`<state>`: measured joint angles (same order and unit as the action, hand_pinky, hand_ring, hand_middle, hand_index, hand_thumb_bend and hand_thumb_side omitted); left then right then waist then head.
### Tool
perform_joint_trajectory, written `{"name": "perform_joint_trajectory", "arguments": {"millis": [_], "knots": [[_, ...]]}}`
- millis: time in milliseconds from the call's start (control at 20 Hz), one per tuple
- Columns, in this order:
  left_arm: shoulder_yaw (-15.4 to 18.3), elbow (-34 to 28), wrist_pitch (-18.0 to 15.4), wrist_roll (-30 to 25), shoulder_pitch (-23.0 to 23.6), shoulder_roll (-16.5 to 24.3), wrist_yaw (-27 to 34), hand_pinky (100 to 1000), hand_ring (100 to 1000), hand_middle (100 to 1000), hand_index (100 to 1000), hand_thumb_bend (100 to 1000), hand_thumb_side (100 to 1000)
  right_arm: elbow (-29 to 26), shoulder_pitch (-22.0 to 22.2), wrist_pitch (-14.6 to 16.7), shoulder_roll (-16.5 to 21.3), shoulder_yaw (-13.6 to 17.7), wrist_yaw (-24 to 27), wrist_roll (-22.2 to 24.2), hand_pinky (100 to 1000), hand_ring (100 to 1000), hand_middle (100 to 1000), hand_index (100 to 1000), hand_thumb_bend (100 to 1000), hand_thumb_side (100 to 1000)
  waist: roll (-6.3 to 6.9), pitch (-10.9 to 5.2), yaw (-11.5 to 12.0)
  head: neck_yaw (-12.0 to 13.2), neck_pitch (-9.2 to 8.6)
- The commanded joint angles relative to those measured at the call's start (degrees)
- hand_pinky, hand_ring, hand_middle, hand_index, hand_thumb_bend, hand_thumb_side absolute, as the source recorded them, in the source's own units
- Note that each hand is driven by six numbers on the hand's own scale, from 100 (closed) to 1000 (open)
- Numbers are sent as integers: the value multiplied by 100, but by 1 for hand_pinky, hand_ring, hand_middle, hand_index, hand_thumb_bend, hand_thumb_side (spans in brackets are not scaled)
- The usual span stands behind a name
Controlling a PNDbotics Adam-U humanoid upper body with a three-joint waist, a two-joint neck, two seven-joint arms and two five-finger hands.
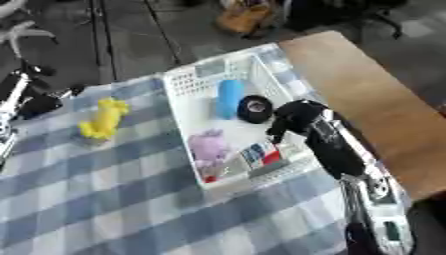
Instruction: Pick up objects on the table and place them in the box.
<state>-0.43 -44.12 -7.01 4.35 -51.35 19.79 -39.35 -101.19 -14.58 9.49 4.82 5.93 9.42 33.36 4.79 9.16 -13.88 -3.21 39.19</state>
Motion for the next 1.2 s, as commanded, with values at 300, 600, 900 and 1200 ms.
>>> {"name": "perform_joint_trajectory", "arguments": {"millis": [300, 600, 900, 1200], "knots": [[-18, -168, -43, -125, -20, 93, -24, 597, 693, 747, 816, 844, 699, -138, -56, 2, 6, -23, 27, 11, 638, 470, 541, 708, 100, 813, 13, -677, 34, 13, -35], [-32, -225, -58, -152, 20, 99, 82, 593, 691, 745, 814, 843, 697, -143, -54, 5, -1, -21, 20, 1, 638, 470, 541, 708, 100, 813, 2, -688, 55, 9, -46], [-56, -307, -77, -183, 23, 86, 205, 589, 690, 744, 812, 843, 695, -135, -57, 9, 0, -23, 20, 2, 638, 469, 541, 708, 100, 814, -6, -683, 65, 31, -38], [-134, -364, -138, -282, 17, 57, 167, 602, 695, 746, 817, 924, 648, -141, -70, 6, -11, -34, 27, 13, 638, 470, 541, 707, 100, 813, -1, -671, 36, 5, -51]]}}
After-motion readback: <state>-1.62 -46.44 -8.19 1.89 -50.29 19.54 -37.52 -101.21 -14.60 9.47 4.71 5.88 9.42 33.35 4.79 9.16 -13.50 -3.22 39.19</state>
